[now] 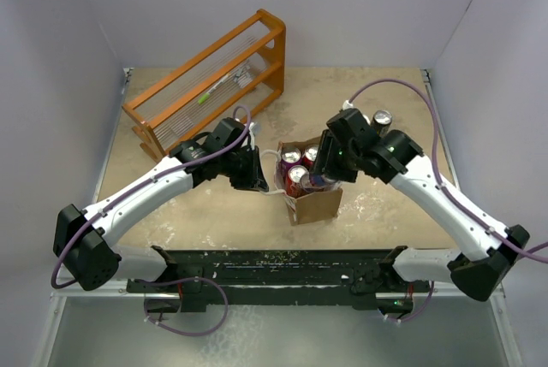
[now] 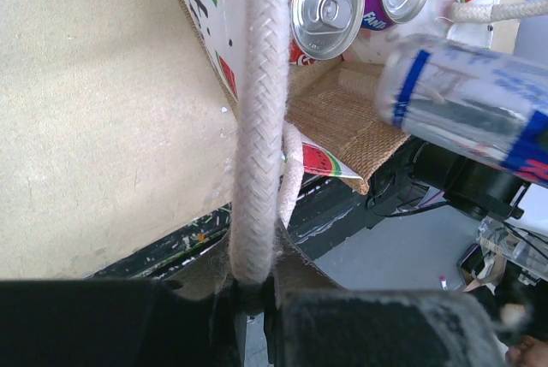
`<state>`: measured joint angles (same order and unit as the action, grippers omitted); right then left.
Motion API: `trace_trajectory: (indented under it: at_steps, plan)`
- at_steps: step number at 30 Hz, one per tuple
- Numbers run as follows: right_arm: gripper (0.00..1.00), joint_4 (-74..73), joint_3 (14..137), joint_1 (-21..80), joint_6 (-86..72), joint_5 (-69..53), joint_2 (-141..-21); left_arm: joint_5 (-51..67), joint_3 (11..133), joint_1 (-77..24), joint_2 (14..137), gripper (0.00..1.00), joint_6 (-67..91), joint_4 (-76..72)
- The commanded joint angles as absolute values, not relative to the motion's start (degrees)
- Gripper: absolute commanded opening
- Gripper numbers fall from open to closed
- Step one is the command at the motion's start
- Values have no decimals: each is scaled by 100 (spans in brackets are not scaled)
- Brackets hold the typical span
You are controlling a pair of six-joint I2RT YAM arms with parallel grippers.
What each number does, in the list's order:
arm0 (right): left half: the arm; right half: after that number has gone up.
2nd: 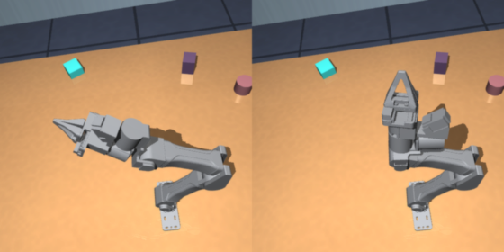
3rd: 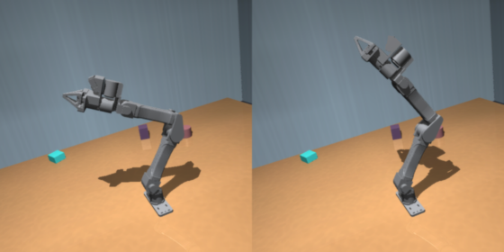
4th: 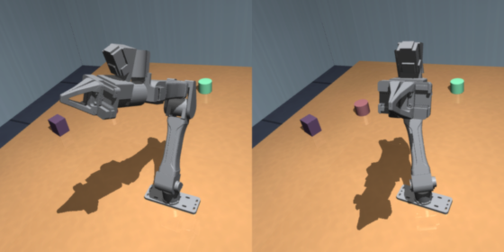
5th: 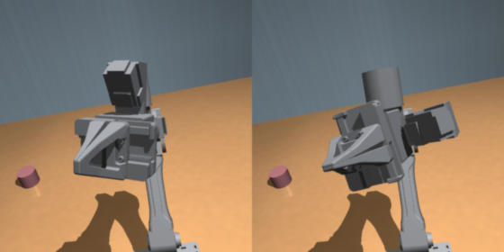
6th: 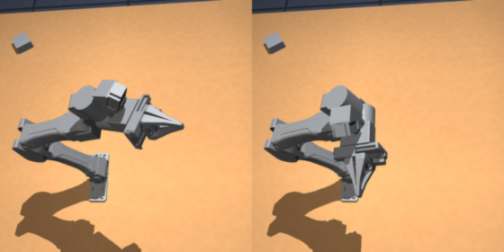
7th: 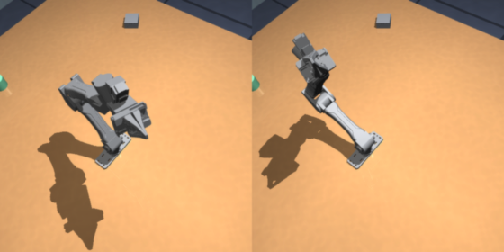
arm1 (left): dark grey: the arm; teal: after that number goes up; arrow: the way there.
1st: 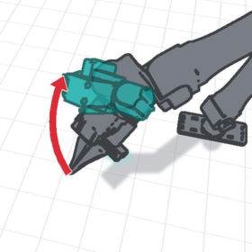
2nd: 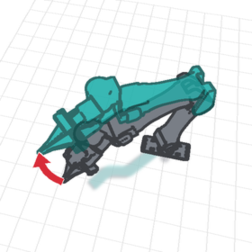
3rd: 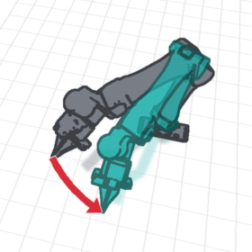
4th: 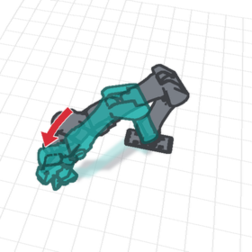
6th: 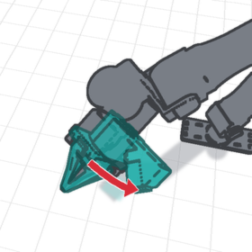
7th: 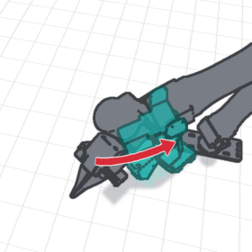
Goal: Take the beverage out of the canvas bag
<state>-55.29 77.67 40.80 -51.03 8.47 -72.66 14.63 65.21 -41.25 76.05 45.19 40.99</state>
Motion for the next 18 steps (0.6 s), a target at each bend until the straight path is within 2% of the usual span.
trace_trajectory:
  at_steps: [1, 7, 18]
  plan:
    - [0, -5419, 8210, 4031, -5690, 1287, -6706, 1556, 6524, -4096, 7434, 0, 4376, 4113]
    - [0, -5200, 8518, 4021, -5652, 1720, -6347, 1547, 6470, -4091, 7358, 0, 4412, 4113]
    - [0, -5175, 9585, 4017, -4640, 3241, -6357, 1549, 6386, -4092, 7299, 0, 4466, 4109]
